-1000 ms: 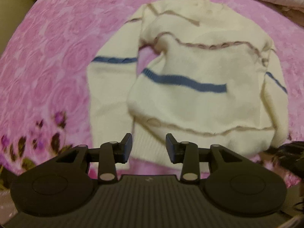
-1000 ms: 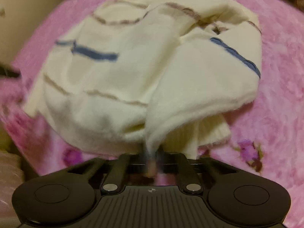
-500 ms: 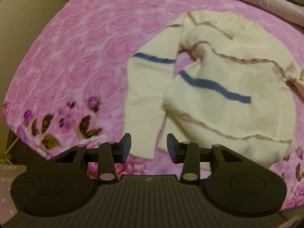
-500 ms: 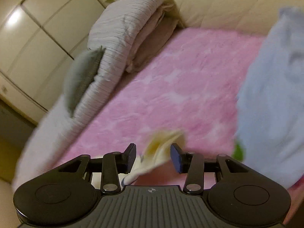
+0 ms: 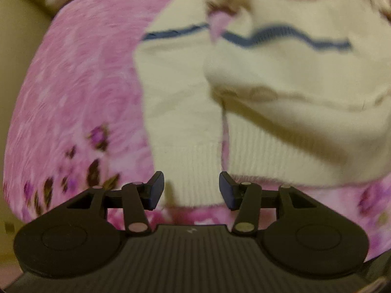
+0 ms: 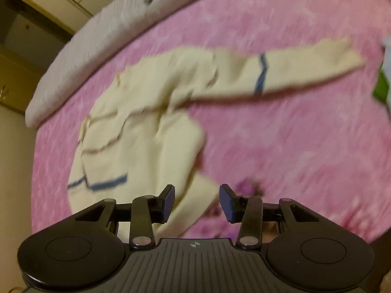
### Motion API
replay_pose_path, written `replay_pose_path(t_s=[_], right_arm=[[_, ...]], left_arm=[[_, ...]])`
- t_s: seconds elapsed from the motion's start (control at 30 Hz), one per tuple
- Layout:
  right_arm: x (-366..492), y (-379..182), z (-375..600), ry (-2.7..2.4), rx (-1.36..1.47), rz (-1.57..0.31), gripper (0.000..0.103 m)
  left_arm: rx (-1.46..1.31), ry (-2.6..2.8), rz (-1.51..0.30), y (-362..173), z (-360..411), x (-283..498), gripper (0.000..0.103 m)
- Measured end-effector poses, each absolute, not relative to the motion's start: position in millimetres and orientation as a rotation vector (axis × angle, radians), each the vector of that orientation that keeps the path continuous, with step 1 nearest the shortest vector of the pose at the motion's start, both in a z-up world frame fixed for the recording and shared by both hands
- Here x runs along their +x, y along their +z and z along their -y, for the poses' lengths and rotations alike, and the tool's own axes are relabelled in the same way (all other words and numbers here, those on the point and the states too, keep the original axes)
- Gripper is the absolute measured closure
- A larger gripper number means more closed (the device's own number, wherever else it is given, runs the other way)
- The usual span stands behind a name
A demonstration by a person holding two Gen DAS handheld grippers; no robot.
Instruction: Fold clothes
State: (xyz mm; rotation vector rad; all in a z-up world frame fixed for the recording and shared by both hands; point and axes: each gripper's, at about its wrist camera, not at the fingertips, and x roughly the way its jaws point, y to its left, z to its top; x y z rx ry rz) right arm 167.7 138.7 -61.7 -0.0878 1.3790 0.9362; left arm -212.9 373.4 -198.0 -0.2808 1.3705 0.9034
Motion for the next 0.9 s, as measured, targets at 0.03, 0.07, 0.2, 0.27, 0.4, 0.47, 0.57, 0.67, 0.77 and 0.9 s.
replay_pose_path(t_s=[0.03, 0.07, 0.2, 0.27, 0.4, 0.47, 0.57, 0.67, 0.77, 0.9], right_arm=[[158.6, -63.7, -141.5, 0.926, -0.1, -1.384, 0.059], [149.8, -64.9, -144.2, 0.907, -0.112, -1.382, 0.059], [122.9, -65.8, -153.8, 0.835, -0.114, -1.376, 0.059], [110.4, -63.5, -157.1, 0.815, -0.106, -1.369, 0.059], [95.7, -59.6, -170.4, 0.808, -0.104, -1.328, 0.059], [90.3, -55.7, -174.0, 0.815, -0.094, -1.307, 0.059], [86.6, -52.3, -174.3, 0.813, -0.082, -1.291, 0.059], [91.2, -59.2, -165.5, 0.785, -0.085, -1.305, 0.059], [97.7, -68.7, -154.6, 0.752, -0.083, -1.323, 0.059], [116.2, -99.3, -134.1, 0.702, -0.036, -1.377, 0.059]], left_arm=[[-0.249, 0.863, -1.378, -206.3, -372.5, -213.4, 0.056], [-0.217, 0.822, -1.384, -214.5, -371.6, -213.9, 0.055], [-0.27, 0.689, -1.321, -209.5, -390.3, -230.9, 0.093], [-0.352, 0.742, -1.24, -187.7, -418.8, -255.1, 0.094], [-0.374, 0.985, -1.012, -114.4, -494.9, -329.7, 0.094], [-0.413, 1.147, -0.895, -79.5, -539.5, -374.9, 0.094], [-0.563, 1.304, -0.808, -60.0, -595.7, -428.8, 0.091], [-0.557, 1.265, -0.899, -69.6, -592.9, -426.0, 0.09], [-0.561, 1.151, -1.024, -95.5, -559.0, -402.7, 0.076], [-0.851, 0.905, -1.014, -133.7, -498.3, -371.3, 0.076]])
